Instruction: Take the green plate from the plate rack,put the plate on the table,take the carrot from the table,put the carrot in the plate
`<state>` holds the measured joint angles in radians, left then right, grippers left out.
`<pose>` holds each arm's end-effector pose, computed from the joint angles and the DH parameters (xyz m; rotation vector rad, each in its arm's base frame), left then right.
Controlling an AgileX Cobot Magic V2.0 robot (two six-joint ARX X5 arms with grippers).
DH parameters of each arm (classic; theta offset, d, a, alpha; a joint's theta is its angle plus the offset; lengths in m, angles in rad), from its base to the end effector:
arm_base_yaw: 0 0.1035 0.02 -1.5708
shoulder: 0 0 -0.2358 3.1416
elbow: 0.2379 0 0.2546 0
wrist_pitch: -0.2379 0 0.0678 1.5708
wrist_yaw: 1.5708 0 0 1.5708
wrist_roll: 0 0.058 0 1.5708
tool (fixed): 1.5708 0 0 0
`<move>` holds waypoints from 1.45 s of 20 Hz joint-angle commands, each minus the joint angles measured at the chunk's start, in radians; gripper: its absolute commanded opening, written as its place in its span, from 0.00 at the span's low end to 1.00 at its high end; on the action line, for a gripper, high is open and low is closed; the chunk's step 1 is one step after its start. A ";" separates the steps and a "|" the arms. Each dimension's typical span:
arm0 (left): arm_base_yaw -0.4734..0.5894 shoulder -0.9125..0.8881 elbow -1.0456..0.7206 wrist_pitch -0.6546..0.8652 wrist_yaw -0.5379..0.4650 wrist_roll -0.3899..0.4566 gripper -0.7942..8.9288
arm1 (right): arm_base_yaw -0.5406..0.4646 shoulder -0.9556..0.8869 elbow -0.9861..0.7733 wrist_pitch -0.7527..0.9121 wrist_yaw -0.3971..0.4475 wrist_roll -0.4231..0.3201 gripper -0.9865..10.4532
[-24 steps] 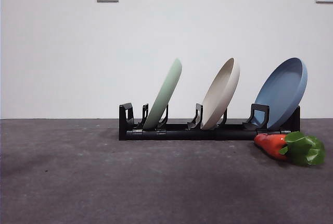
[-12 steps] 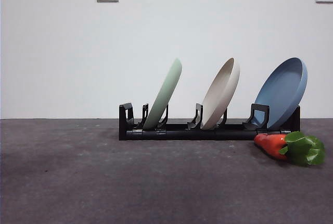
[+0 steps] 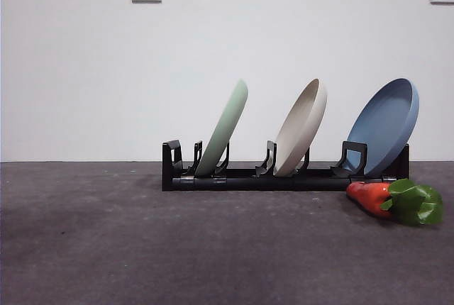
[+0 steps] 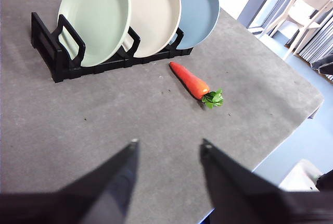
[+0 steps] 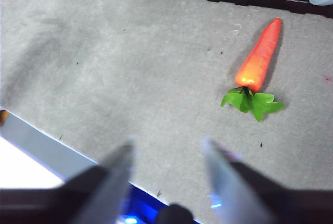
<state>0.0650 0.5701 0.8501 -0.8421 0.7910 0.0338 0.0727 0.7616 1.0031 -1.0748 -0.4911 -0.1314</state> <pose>0.1370 -0.0324 0.2989 -0.2068 0.5102 -0.7147 0.1528 0.0386 0.2956 0.0546 0.7879 0.5828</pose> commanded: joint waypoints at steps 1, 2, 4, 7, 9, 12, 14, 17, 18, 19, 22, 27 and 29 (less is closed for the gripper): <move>0.002 0.008 0.008 0.026 0.000 -0.015 0.60 | 0.003 -0.002 0.002 0.003 -0.005 -0.004 0.63; 0.001 0.017 0.008 0.047 0.003 -0.032 0.60 | 0.003 -0.002 0.002 0.003 -0.005 -0.003 0.63; -0.009 0.036 0.011 0.095 0.004 -0.068 0.60 | 0.003 -0.002 0.002 0.003 -0.005 0.003 0.63; -0.064 0.100 0.055 0.147 -0.004 -0.081 0.60 | 0.003 -0.002 0.002 0.003 -0.005 0.003 0.63; -0.118 0.170 0.103 0.195 -0.019 -0.087 0.60 | 0.003 -0.002 0.002 0.003 -0.005 0.003 0.63; -0.220 0.293 0.192 0.241 -0.105 -0.086 0.60 | 0.003 -0.002 0.002 0.003 -0.005 0.003 0.63; -0.298 0.390 0.252 0.288 -0.179 -0.086 0.60 | 0.003 -0.002 0.002 0.003 -0.005 0.003 0.63; -0.399 0.550 0.343 0.373 -0.292 -0.086 0.60 | 0.003 -0.002 0.002 0.003 -0.005 0.003 0.63; -0.426 0.612 0.381 0.388 -0.325 -0.086 0.60 | 0.003 -0.002 0.002 0.003 -0.005 0.003 0.63; -0.449 0.674 0.420 0.406 -0.349 -0.086 0.60 | 0.003 -0.002 0.002 0.003 -0.005 0.003 0.63; -0.498 0.859 0.537 0.455 -0.374 -0.085 0.60 | 0.003 -0.002 0.002 0.003 -0.005 0.003 0.63; -0.530 1.138 0.692 0.537 -0.436 -0.086 0.60 | 0.003 -0.002 0.002 0.003 -0.005 0.003 0.63; -0.530 1.221 0.725 0.572 -0.450 -0.085 0.60 | 0.003 -0.002 0.002 0.003 -0.005 0.003 0.63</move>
<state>-0.4641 1.7779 1.5730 -0.2756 0.3447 -0.0505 0.0727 0.7616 1.0031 -1.0763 -0.4946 -0.1280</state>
